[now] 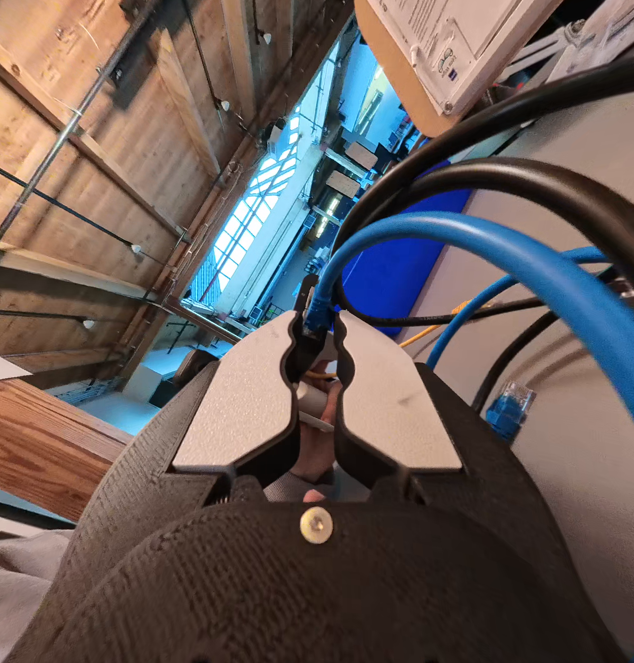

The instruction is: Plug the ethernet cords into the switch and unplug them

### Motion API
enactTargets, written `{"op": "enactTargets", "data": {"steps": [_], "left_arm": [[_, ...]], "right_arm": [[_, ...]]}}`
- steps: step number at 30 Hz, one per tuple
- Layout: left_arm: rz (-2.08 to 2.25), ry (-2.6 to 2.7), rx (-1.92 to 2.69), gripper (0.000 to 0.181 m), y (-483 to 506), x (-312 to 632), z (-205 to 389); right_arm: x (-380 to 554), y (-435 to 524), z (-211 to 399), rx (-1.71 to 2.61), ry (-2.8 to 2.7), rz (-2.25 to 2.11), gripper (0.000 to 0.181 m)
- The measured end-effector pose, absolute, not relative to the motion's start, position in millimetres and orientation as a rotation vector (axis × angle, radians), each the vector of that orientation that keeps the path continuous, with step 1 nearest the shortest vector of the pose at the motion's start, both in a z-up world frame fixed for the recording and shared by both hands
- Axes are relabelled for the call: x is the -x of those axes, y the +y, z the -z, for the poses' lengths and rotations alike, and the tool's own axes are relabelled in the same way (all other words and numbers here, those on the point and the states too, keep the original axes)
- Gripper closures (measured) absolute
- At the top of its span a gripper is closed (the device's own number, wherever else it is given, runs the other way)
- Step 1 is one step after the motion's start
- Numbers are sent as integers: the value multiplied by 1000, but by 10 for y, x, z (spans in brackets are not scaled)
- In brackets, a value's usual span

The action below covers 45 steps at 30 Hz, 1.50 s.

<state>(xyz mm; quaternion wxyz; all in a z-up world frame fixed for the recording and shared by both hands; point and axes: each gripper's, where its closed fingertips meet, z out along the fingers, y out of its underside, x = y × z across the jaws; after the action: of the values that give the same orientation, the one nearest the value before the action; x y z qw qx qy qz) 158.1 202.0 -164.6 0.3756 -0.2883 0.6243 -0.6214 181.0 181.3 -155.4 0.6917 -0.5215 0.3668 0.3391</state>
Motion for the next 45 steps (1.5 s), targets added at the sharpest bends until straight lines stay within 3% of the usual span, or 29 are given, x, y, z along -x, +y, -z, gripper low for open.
{"op": "enactTargets", "data": {"steps": [17,45], "left_arm": [[1577,1563,754,122,2022,-1581,1730],[1245,1612,901,121,1997,-1667,1949]], "right_arm": [[-1824,1829,1654,851,974,-891,167],[-1820,1790,1715,1119,656,-636,168]]}}
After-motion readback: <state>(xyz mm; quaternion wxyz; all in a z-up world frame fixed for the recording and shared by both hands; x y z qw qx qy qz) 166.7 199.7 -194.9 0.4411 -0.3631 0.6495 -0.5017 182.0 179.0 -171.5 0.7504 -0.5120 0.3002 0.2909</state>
